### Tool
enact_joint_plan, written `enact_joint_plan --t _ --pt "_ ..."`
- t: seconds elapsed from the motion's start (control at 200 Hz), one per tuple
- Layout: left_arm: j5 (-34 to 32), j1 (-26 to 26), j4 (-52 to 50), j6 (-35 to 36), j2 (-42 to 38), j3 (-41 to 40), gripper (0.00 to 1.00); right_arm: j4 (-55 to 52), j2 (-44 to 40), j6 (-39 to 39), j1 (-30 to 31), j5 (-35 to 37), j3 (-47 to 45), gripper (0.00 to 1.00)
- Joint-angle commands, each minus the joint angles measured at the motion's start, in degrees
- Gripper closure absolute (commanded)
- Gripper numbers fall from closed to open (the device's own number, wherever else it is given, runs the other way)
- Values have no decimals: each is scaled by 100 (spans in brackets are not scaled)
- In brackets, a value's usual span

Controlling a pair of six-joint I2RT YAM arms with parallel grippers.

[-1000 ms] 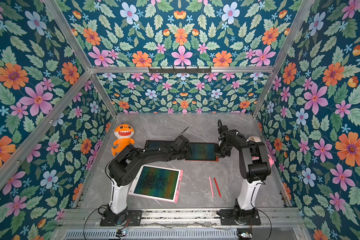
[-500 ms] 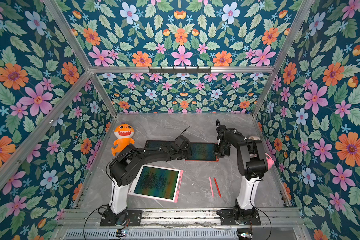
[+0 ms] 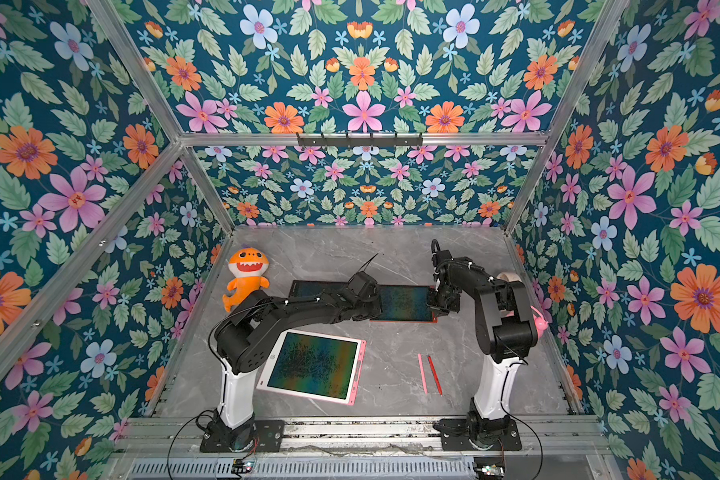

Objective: Place the stylus back onto the writing tablet
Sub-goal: Place the stylus on the writing tablet, then pick up the stylus from the center of the board.

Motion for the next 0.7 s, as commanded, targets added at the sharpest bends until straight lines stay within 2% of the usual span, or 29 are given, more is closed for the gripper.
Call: enact_joint_plan --t 0.0,0.165,0.275,0.47,0.585,0.695 --pt "-373 -1 -535 259 -190 -34 100 77 -421 125 -24 150 -51 84" --pt "-857 5 -622 639 -660 -25 100 -152 -1408 140 -140 -13 -160 70" --pt "-1189 6 -785 879 -1026 -85 100 -408 -2057 152 -229 -149 -301 66" --pt "-1823 7 -833 1124 -2079 -891 80 -744 -3176 285 -335 -605 -896 60" --pt "-2136 3 -921 1082 -2894 -1654 63 -947 -3744 402 -340 -1024 -1449 59" --pt "-2344 4 -1274 950 -3702 -2362 55 -968 -4249 623 -319 -1389 -2142 58"
